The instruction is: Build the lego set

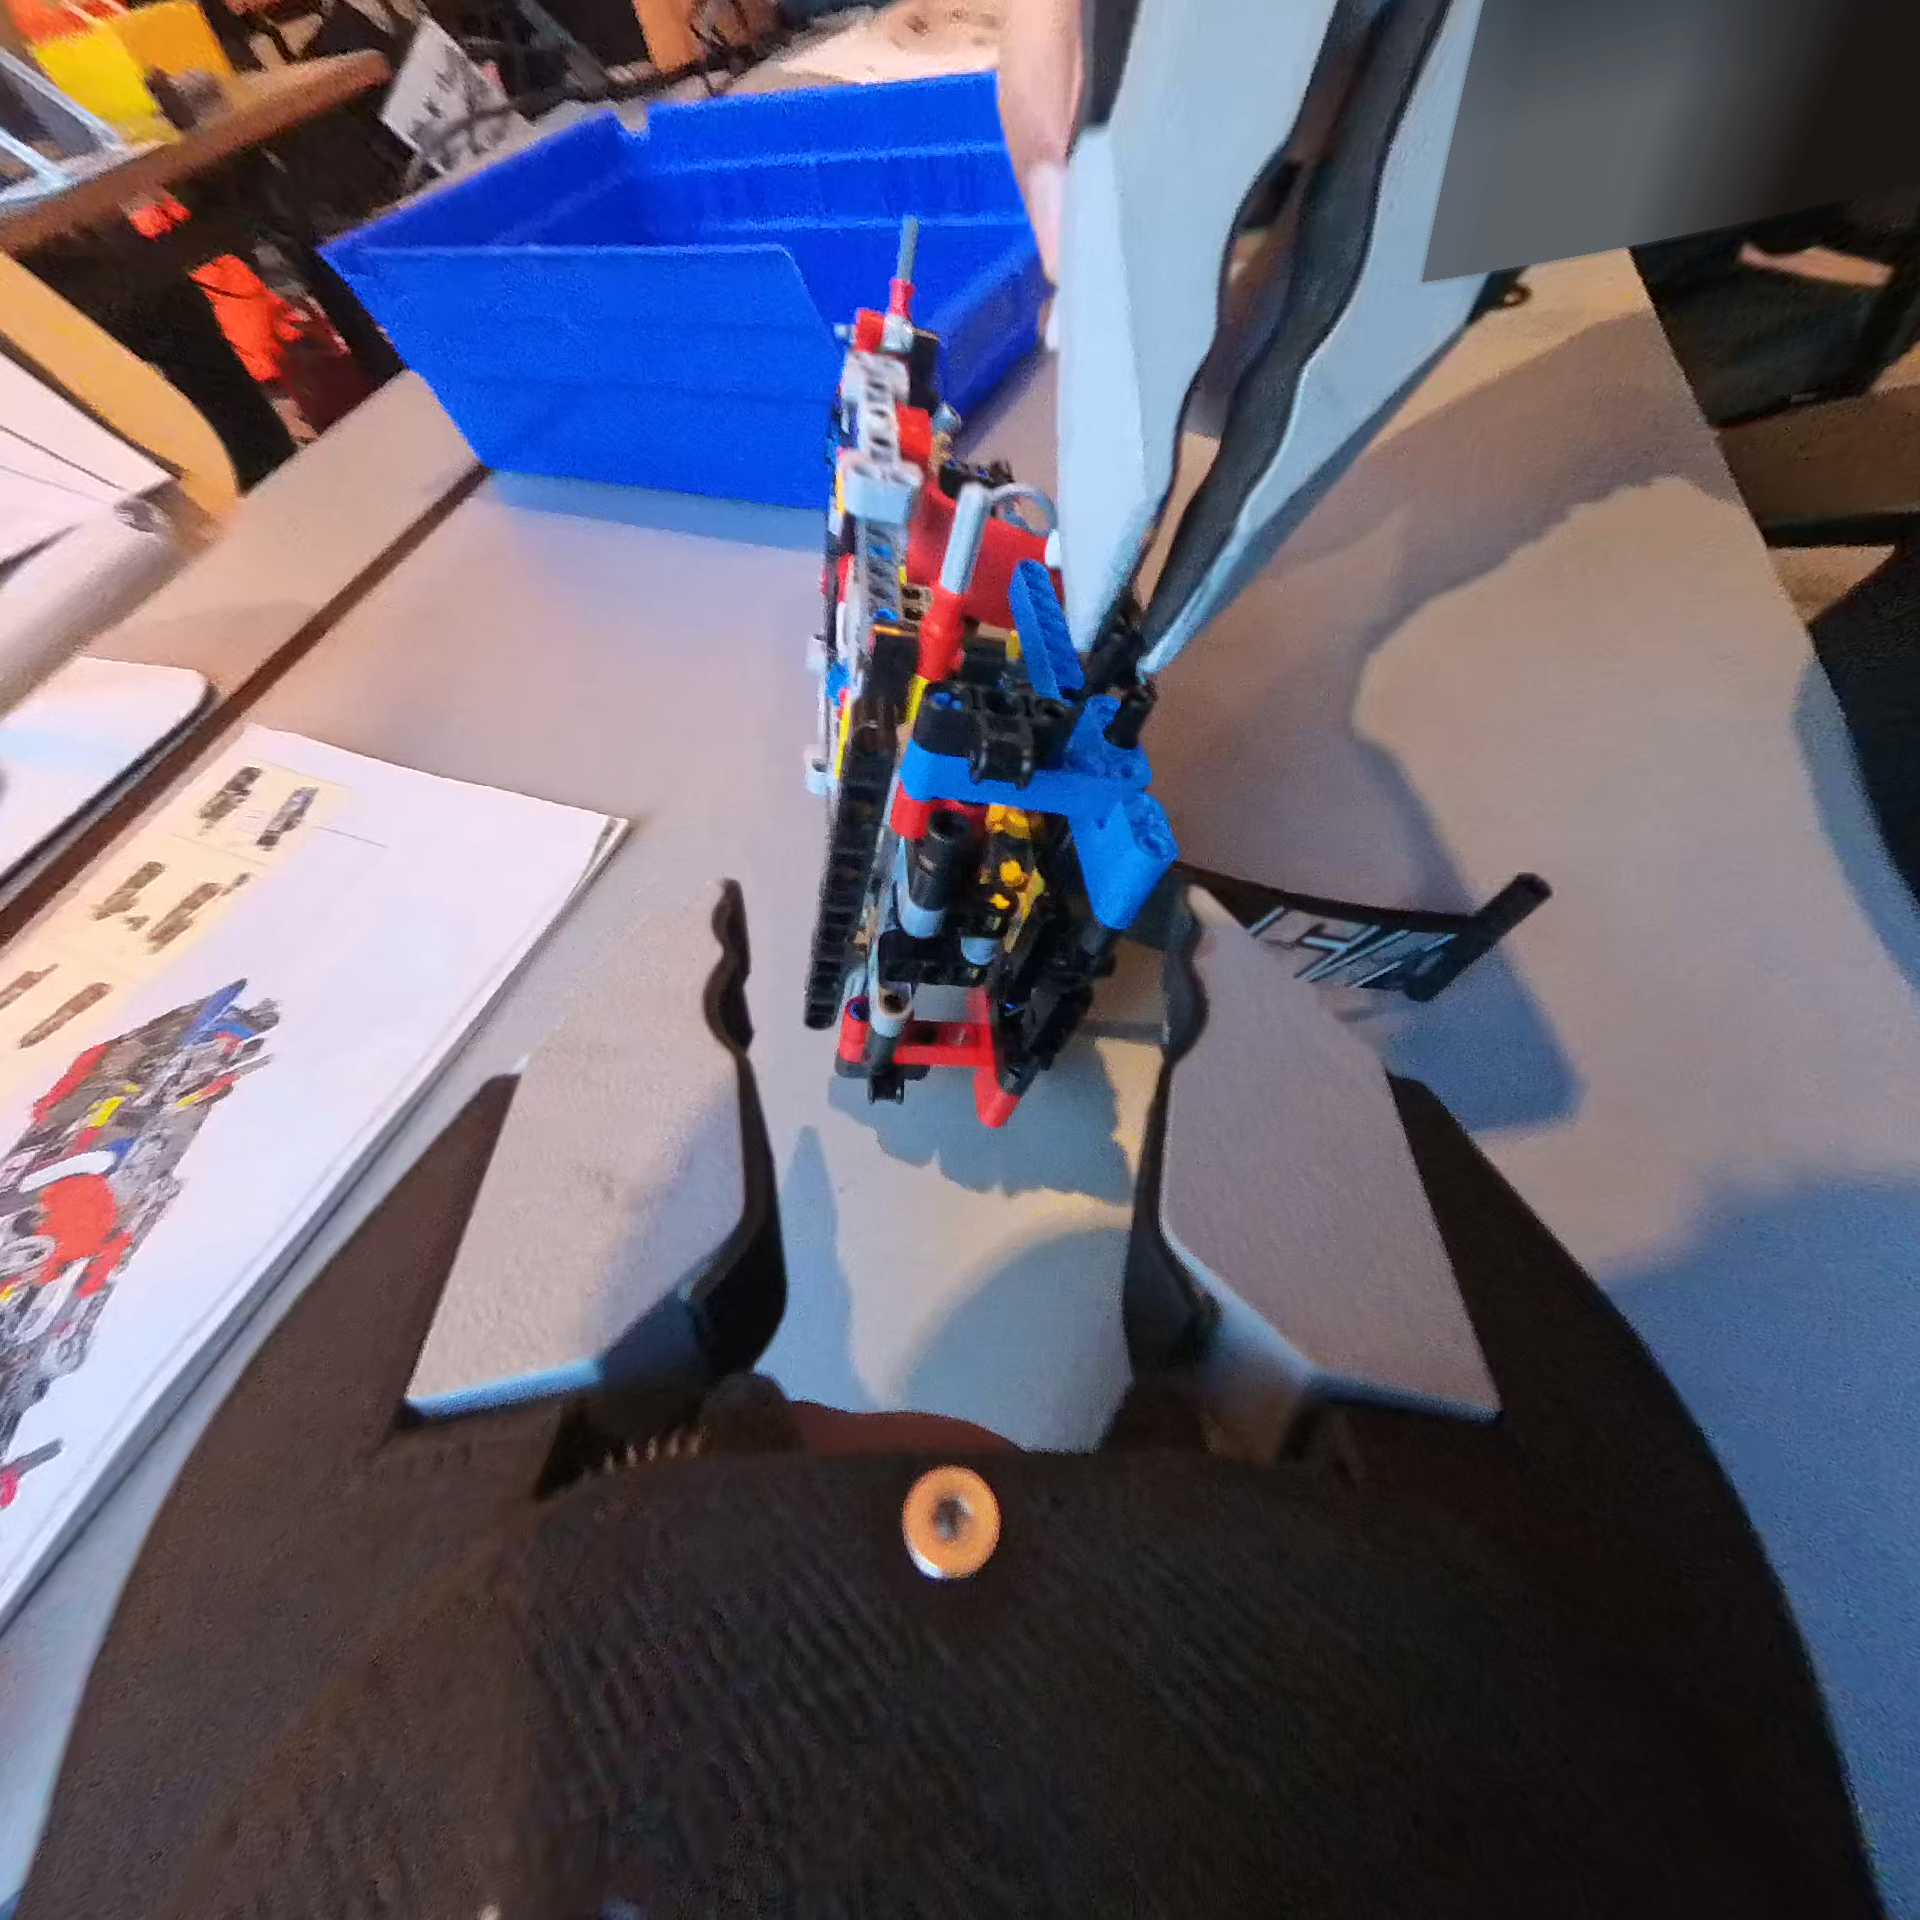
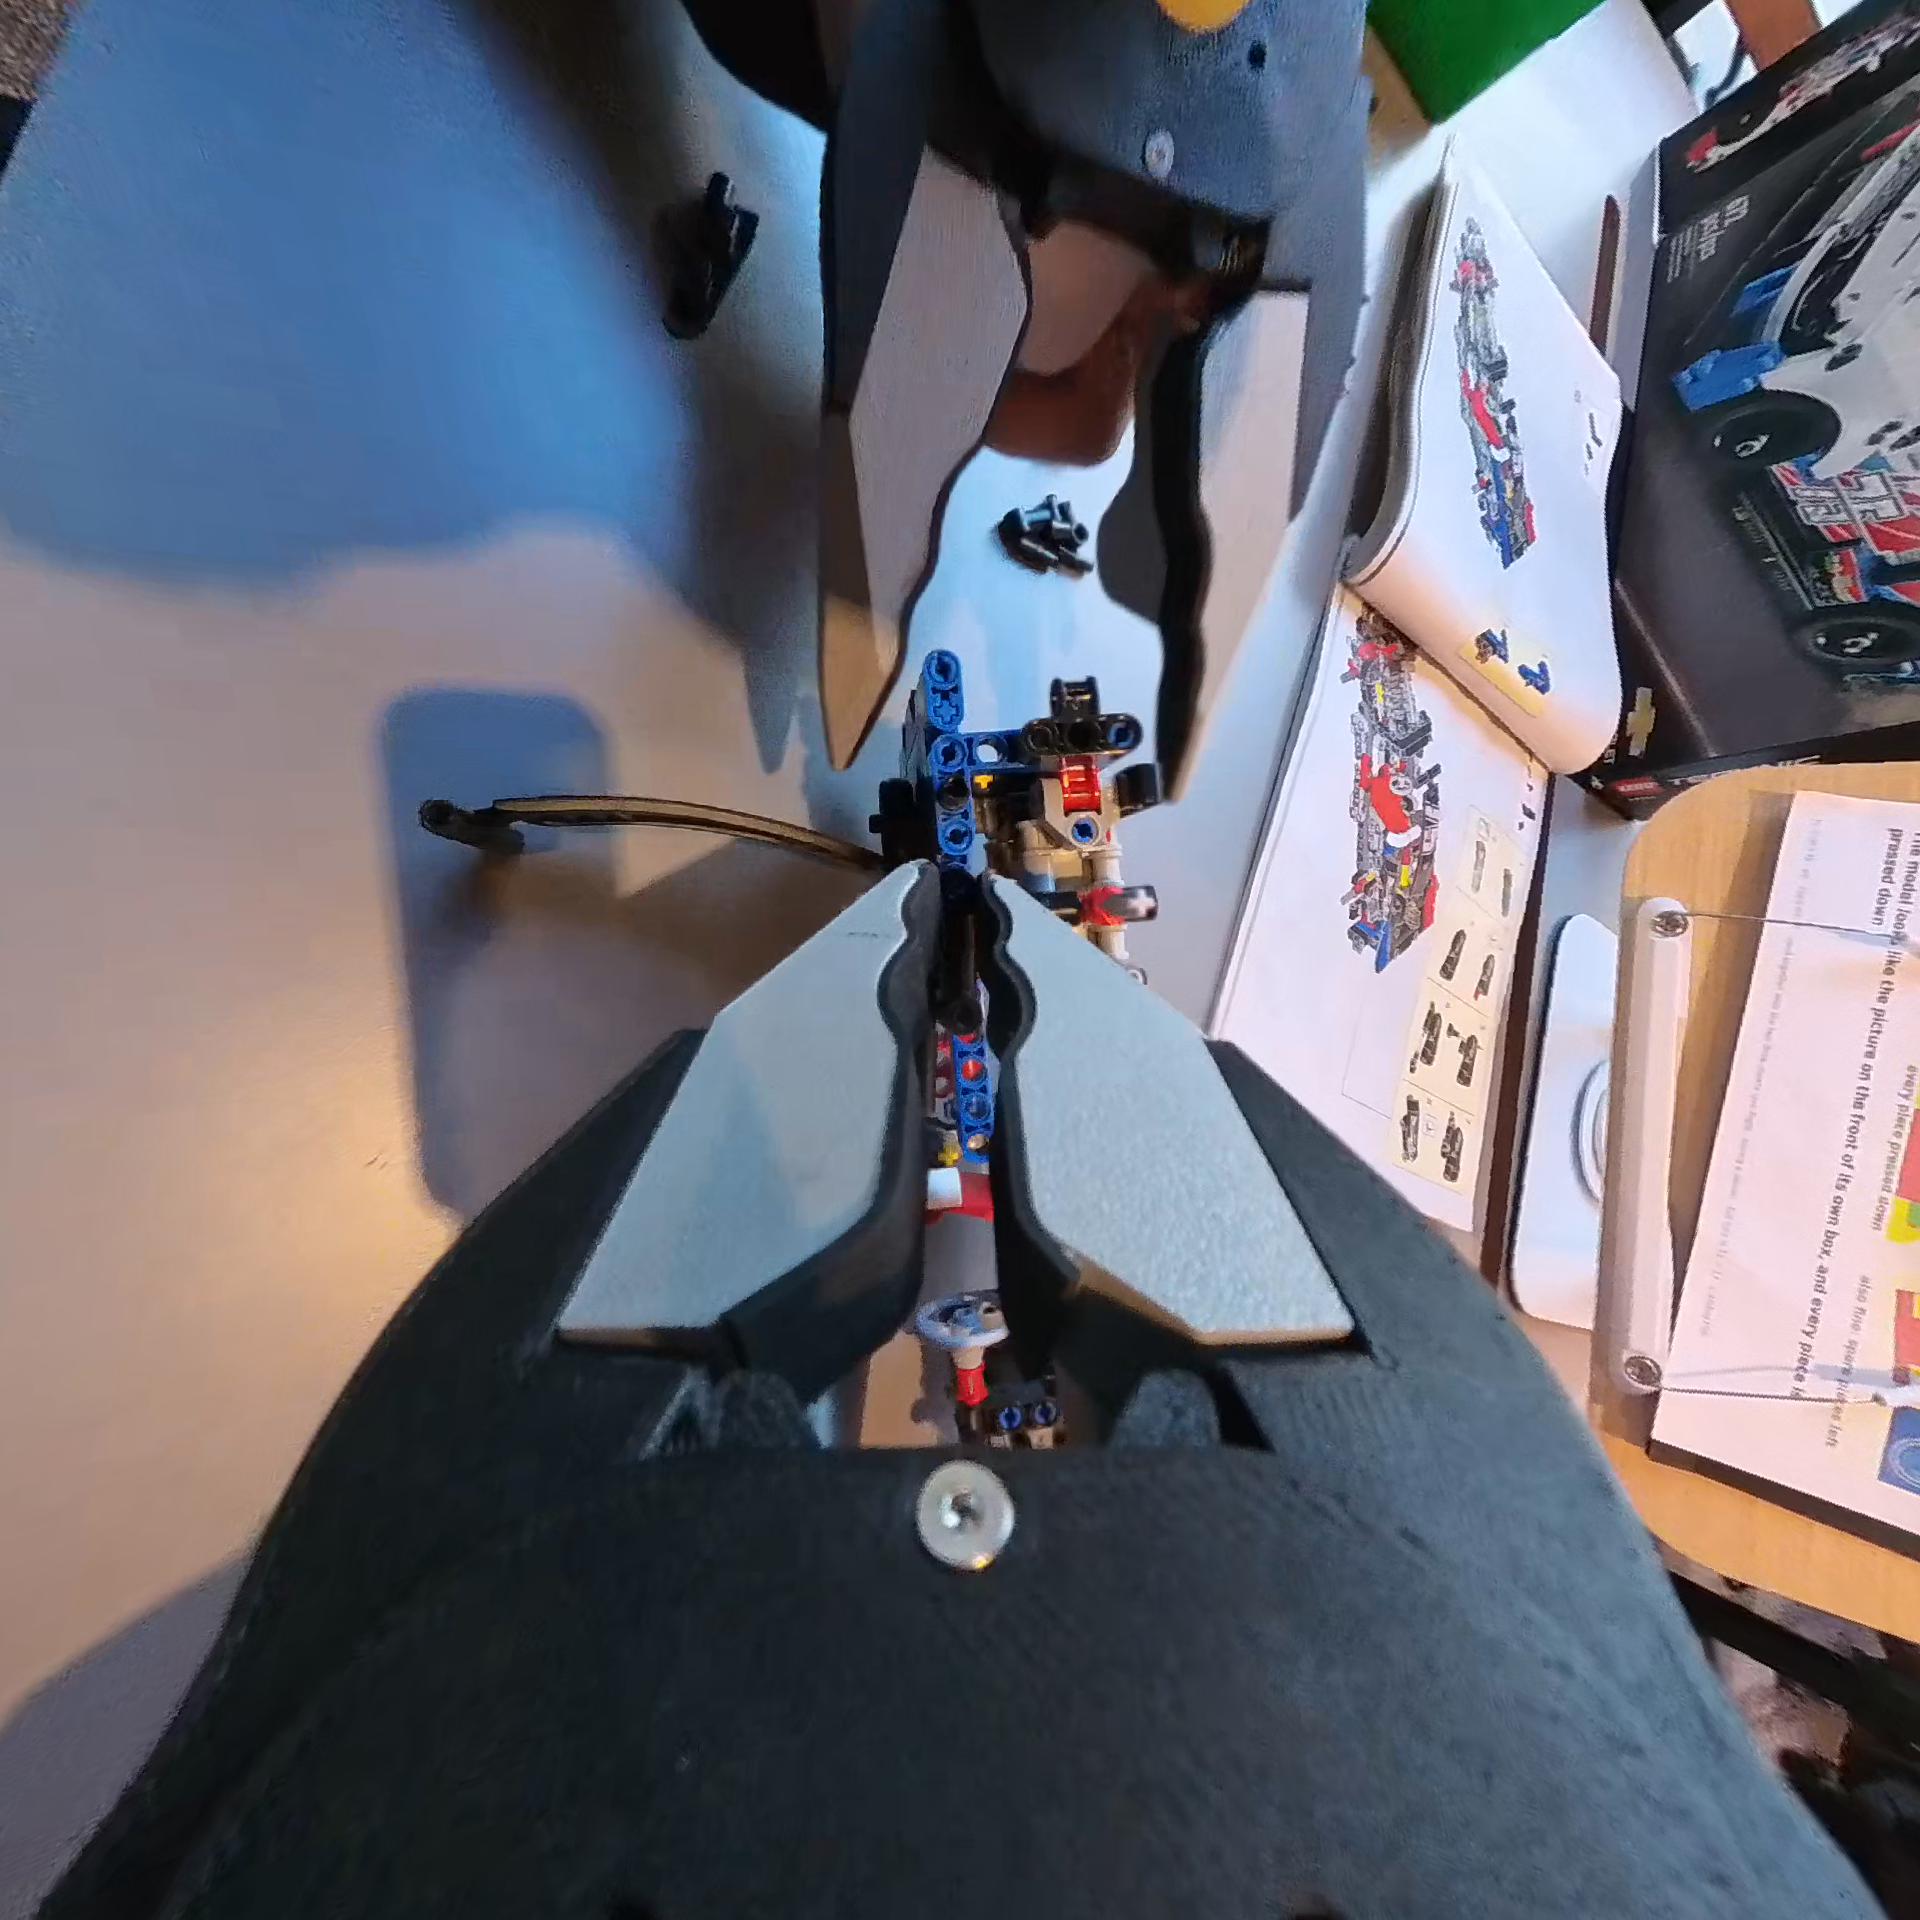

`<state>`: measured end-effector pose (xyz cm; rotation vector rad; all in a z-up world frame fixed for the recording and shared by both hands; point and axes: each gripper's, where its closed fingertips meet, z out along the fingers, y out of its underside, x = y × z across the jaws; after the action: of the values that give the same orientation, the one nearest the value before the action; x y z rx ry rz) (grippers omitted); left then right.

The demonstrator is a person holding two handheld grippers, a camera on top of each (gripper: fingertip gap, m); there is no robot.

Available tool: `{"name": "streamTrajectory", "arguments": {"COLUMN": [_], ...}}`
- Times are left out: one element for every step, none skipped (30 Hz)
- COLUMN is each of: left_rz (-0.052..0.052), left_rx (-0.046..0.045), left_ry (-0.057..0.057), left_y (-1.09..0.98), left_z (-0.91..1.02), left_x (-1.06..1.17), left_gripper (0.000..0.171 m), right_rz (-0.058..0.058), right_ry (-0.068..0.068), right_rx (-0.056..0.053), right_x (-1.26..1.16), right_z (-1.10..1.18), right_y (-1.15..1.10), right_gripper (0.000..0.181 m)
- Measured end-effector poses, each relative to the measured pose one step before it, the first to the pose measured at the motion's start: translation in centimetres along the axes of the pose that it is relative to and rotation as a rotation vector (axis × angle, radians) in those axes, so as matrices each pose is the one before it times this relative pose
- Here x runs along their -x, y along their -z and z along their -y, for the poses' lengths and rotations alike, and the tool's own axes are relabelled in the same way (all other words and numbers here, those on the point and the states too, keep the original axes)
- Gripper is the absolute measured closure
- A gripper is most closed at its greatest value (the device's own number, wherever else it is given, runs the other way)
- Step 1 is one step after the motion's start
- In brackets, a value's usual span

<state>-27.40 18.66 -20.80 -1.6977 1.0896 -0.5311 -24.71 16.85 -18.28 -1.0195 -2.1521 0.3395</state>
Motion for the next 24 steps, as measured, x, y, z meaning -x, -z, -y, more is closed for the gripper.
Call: {"name": "streamTrajectory", "arguments": {"left_rz": [-0.0098,-0.0107,-0.0137,-0.0126,-0.0014,0.0034,0.0056,0.0016,-0.0018,-0.0029,-0.0026,-0.0012,-0.0007,-0.0002,0.0012,-0.0002,-0.0002,0.0024,0.0011,0.0019,0.0024,0.0014,0.0015,0.0023], "left_rx": [0.00561,0.00376,0.00257,0.00149,0.00305,0.00349,0.00109,-0.00365,-0.00596,-0.00658,-0.00750,-0.00458,0.00043,0.00297,0.00231,0.00047,-0.00129,-0.00064,-0.00043,0.00095,0.00068,-0.00066,-0.00276,-0.00416], "left_ry": [-0.0111,-0.0095,-0.0055,-0.0040,-0.0050,-0.0084,-0.0088,-0.0087,-0.0007,0.0054,0.0029,-0.0014,-0.0076,-0.0105,-0.0053,0.0019,0.0018,0.0001,-0.0029,-0.0057,-0.0008,0.0034,0.0017,-0.0015], "left_y": [-0.327,-0.265,-0.229,-0.209,-0.213,-0.192,-0.151,-0.101,-0.054,-0.039,-0.025,-0.017,-0.007,0.001,0.010,0.008,0.010,-0.012,-0.019,-0.018,-0.023,-0.016,-0.027,-0.006], "left_z": [-0.195,-0.111,-0.039,-0.008,-0.049,-0.069,-0.059,0.007,0.036,0.033,0.035,0.020,-0.016,-0.030,-0.024,-0.019,0.005,0.004,0.005,-0.010,0.008,0.027,0.021,0.000], "left_x": [-0.054,-0.085,-0.132,-0.156,-0.030,0.039,0.058,0.034,0.021,0.031,0.007,0.015,0.006,0.004,0.028,0.033,0.006,0.017,-0.030,-0.049,-0.032,-0.011,0.005,0.010], "left_gripper": [0.098,0.102,0.106,0.108,0.108,0.107,0.108,0.108,0.108,0.109,0.109,0.109,0.110,0.110,0.110,0.110,0.110,0.111,0.110,0.110,0.111,0.111,0.110,0.110], "right_rz": [-0.0008,0.0010,-0.0039,-0.0057,-0.0041,-0.0016,-0.0007,-0.0026,-0.0043,-0.0050,-0.0037,0.0000,0.0016,-0.0025,-0.0073,-0.0054,-0.0045,-0.0041,-0.0043,-0.0072,-0.0077,-0.0071,-0.0053,-0.0035], "right_ry": [0.0022,-0.0016,0.0016,0.0067,0.0071,0.0060,0.0059,0.0066,0.0073,0.0080,0.0093,0.0093,0.0066,0.0063,0.0026,-0.0014,0.0042,0.0145,0.0191,0.0187,0.0121,0.0020,-0.0037,-0.0059], "right_rx": [-0.0006,0.0035,0.0054,0.0039,0.0019,0.0017,0.0009,0.0011,0.0010,0.0003,-0.0032,-0.0071,-0.0057,-0.0020,0.0028,0.0079,0.0113,0.0099,0.0012,0.0031,0.0021,-0.0021,-0.0054,-0.0038], "right_x": [0.006,0.016,-0.035,-0.020,0.035,0.058,0.059,0.001,-0.002,-0.014,0.047,0.122,0.138,0.038,-0.120,-0.159,-0.124,0.003,0.097,0.073,0.030,-0.015,-0.010,0.018], "right_z": [0.046,-0.048,-0.104,-0.063,0.014,0.010,0.002,-0.034,-0.047,-0.024,0.056,0.104,0.100,0.044,-0.019,-0.067,-0.101,-0.095,0.046,0.041,0.020,0.036,0.013,-0.036], "right_y": [0.006,-0.025,-0.032,-0.031,-0.012,-0.021,-0.007,0.012,0.027,0.030,0.026,-0.007,-0.026,-0.047,-0.022,-0.006,0.003,-0.039,-0.015,-0.011,0.008,0.011,-0.011,-0.024], "right_gripper": [0.179,0.179,0.178,0.179,0.179,0.179,0.179,0.179,0.179,0.179,0.179,0.179,0.179,0.179,0.178,0.179,0.179,0.178,0.178,0.178,0.178,0.179,0.179,0.179]}}
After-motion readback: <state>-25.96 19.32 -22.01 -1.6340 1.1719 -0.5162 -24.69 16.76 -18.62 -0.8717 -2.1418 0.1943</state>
